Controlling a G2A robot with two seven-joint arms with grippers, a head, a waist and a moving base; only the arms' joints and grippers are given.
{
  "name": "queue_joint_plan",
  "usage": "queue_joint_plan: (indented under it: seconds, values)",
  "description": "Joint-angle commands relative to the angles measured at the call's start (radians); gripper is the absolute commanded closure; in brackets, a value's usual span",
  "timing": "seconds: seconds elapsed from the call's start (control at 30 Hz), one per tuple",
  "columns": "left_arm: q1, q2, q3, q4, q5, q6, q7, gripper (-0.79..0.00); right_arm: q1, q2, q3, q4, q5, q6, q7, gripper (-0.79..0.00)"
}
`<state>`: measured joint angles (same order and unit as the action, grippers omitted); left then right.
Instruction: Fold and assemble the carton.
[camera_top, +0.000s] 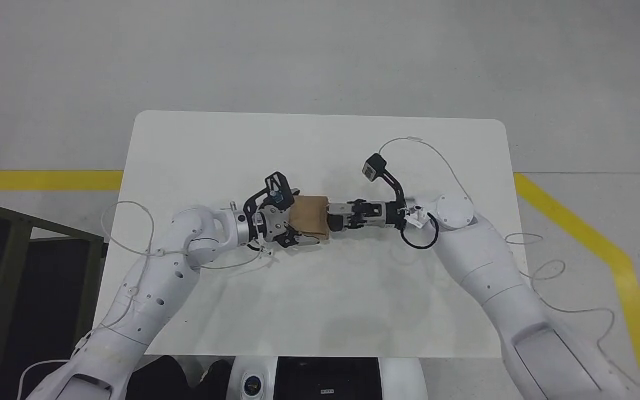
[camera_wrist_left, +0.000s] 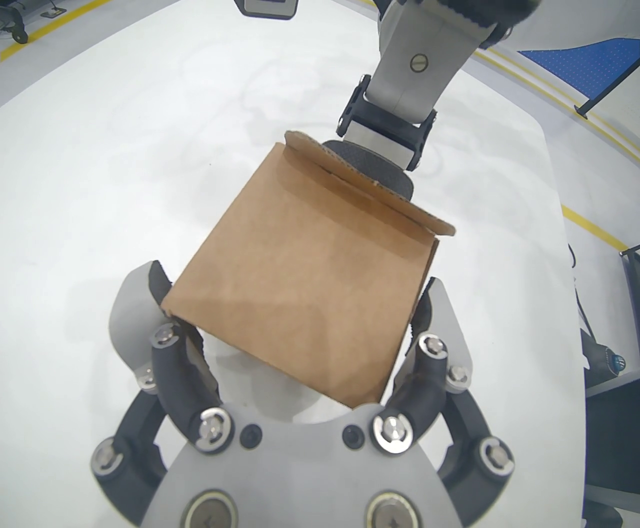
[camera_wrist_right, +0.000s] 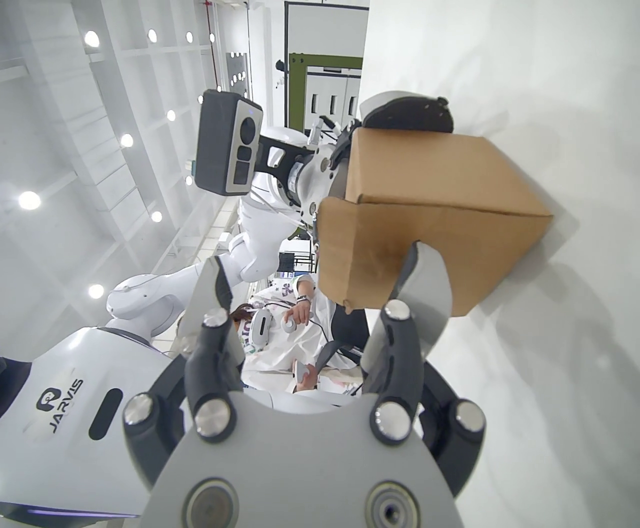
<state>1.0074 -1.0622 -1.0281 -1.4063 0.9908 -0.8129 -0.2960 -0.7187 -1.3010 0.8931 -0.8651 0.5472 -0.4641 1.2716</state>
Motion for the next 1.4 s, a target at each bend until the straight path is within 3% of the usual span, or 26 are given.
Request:
queue_joint_plan:
  seconds: [0.0,1.37]
  values:
    - [0.001,0.0,-0.001,-0.001,0.0,0.001,-0.001,-0.785,-0.002,0.001,0.001,-0.001,-0.013,0.01,-0.006,-0.357]
    - [0.009,0.001,-0.008,-0.009,0.006,0.003,-0.006,-0.785,-0.045,0.03,0.026,-0.065,-0.203,0.128,-0.062,-0.246]
